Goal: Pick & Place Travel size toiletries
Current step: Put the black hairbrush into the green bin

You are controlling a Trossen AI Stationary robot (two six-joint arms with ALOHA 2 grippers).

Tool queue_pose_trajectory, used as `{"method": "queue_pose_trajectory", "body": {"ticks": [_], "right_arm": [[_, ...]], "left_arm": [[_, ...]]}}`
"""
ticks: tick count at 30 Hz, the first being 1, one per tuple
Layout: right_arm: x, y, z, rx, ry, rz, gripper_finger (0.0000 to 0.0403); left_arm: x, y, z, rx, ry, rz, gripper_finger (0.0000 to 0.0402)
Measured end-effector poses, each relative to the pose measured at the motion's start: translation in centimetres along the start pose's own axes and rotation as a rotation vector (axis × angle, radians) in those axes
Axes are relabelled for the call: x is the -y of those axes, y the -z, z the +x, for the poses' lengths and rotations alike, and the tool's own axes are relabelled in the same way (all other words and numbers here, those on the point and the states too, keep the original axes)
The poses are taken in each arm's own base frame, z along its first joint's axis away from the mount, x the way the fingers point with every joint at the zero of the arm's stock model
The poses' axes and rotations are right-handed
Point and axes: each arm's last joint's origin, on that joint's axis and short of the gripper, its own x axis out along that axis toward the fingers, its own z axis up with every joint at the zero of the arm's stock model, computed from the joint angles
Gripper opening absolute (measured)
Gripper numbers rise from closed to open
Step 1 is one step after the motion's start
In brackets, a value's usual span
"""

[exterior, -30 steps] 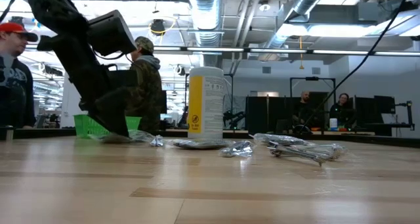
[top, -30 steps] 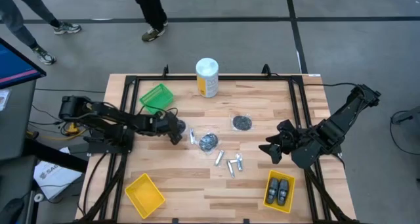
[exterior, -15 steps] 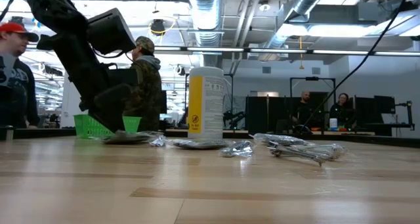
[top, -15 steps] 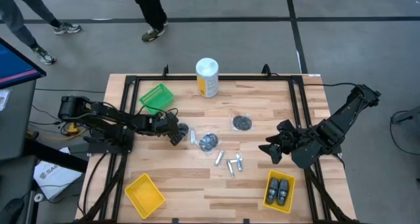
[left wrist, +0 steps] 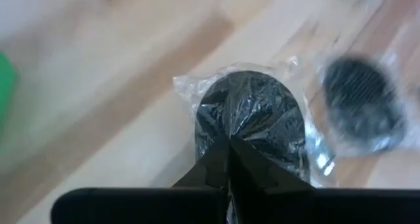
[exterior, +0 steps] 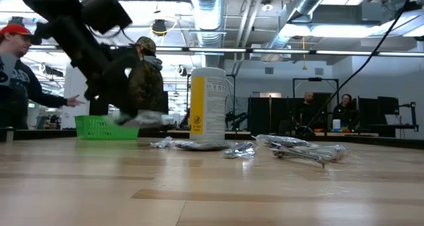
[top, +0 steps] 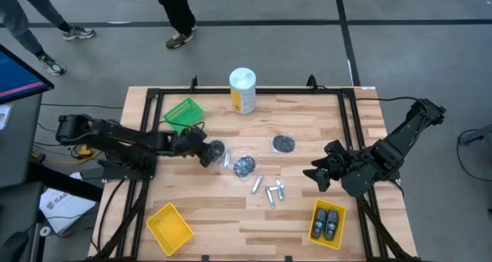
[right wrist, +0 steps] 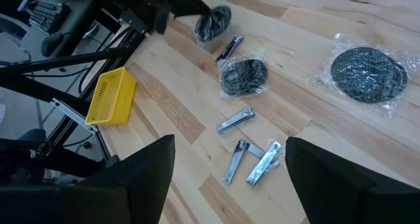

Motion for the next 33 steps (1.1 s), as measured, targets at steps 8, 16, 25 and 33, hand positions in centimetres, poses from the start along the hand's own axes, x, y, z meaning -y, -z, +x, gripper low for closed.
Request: {"method": "queue_pose_trajectory", "body": {"ticks": [8,16,25,33], "right_arm": [[0.0,0.0,0.0,0.003,0.0,0.0,0.0276],[0.0,0.0,0.0,0.003,0.0,0.001,0.0276],[0.0,0.0,0.0,0.003,-0.002,0.005,0.0276],[0.0,0.0,0.0,0.003,-0.002,0.003,0.0276]], "left_arm": [[-1.6,-2.5,-3.3,0.254,-0.06,-0.119,0.0],[-4.4,-4.3,-5.7,0.468,-0.276,-0.175,0.0],[-7.8,-4.5,-5.6,0.432,-0.56,-0.177,0.0],[-9.3,-3.6,-4.4,0.264,-0.623,-0.156,0.0001]]}}
